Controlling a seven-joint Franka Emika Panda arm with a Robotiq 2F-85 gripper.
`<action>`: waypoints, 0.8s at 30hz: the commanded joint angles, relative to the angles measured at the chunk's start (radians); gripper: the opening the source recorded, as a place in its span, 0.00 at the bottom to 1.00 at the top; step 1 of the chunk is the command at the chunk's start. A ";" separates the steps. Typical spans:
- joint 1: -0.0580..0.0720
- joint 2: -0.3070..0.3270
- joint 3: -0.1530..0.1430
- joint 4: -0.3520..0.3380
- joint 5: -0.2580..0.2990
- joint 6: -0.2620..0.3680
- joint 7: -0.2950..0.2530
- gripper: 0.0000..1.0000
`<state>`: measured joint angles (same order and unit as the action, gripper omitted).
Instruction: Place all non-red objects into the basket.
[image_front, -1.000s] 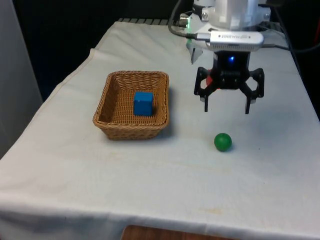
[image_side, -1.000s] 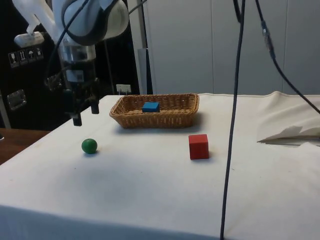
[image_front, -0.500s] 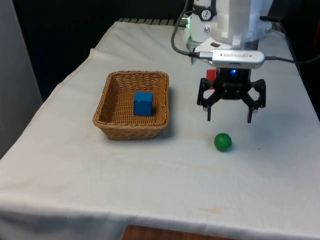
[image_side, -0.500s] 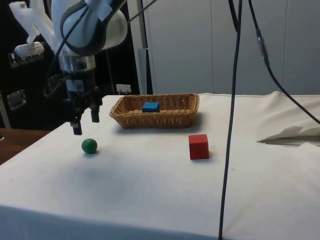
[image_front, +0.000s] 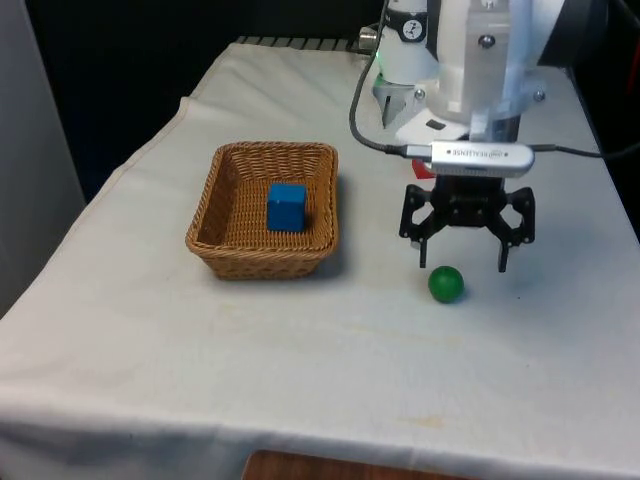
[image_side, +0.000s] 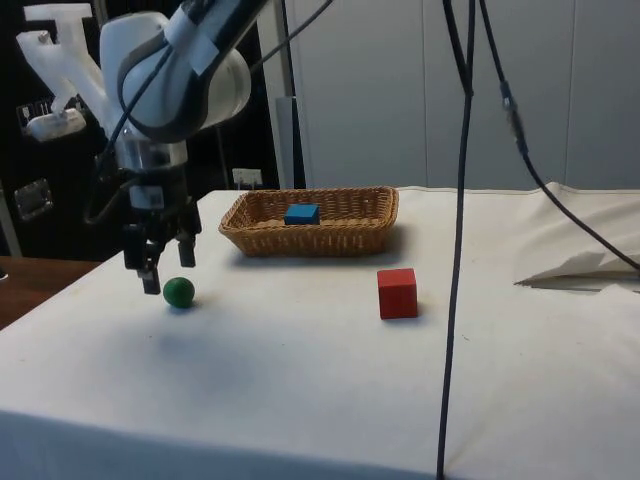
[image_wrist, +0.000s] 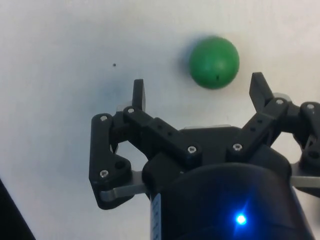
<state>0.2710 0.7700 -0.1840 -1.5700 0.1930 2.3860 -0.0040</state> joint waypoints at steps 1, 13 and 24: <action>-0.005 0.008 0.005 0.009 0.006 -0.002 -0.003 1.00; -0.013 0.038 -0.006 0.037 0.001 -0.009 -0.010 1.00; -0.012 0.042 -0.024 0.038 -0.001 -0.008 -0.016 1.00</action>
<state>0.2590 0.8120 -0.2080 -1.5320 0.1920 2.3780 -0.0200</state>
